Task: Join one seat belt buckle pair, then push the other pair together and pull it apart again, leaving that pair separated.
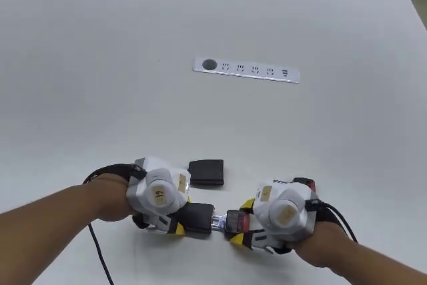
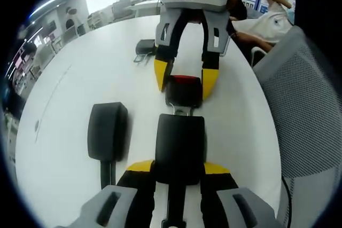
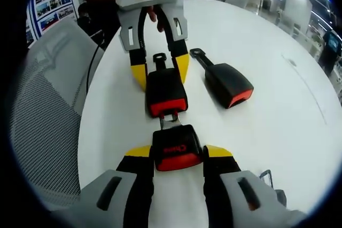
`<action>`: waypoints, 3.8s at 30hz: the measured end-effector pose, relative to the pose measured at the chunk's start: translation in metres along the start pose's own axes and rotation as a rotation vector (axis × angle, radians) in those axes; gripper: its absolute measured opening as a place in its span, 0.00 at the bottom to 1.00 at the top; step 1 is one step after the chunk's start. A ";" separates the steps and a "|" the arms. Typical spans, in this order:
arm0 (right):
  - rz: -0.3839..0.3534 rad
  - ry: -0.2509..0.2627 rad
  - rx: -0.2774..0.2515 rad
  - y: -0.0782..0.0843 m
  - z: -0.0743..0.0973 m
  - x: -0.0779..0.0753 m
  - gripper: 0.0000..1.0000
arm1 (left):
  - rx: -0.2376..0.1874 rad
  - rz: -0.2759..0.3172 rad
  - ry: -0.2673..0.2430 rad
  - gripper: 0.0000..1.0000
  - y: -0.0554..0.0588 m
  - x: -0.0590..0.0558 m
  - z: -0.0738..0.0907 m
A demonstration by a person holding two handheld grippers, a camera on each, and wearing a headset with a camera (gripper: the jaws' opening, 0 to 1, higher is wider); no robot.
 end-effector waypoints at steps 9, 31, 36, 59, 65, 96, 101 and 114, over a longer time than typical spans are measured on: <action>-0.009 0.005 -0.027 -0.004 -0.005 0.000 0.35 | 0.014 -0.026 0.007 0.32 0.001 0.003 0.001; -0.013 0.012 -0.046 -0.016 -0.019 0.006 0.34 | 0.028 -0.041 0.014 0.32 0.004 0.006 0.001; -0.008 0.007 -0.045 -0.015 -0.019 0.005 0.34 | 0.027 -0.035 0.012 0.32 0.003 0.005 0.001; -0.016 -0.025 -0.119 -0.011 -0.014 0.005 0.34 | -0.066 0.032 -0.015 0.32 0.007 0.004 0.003; -0.019 -0.014 -0.154 -0.011 -0.014 0.004 0.34 | -0.097 0.060 -0.020 0.32 0.006 0.004 0.005; -0.041 -0.014 -0.214 -0.010 -0.012 0.006 0.34 | -0.211 0.122 0.006 0.32 0.011 0.005 0.007; -0.037 -0.007 -0.212 -0.010 -0.013 0.008 0.34 | -0.206 0.119 0.008 0.32 0.010 0.005 0.006; -0.034 0.005 -0.198 -0.009 -0.015 0.010 0.36 | -0.143 0.069 0.004 0.34 0.008 0.003 0.003</action>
Point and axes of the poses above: the centre of the closed fingertips' face, and the gripper's own axes: z roughly backward along the fingers, x roughly to its left, y roughly out of its underside, the point moved 4 cm from there along z, roughly backward along the fingers, and after that the axes turned 1 degree about x, right-handed, at the moved point
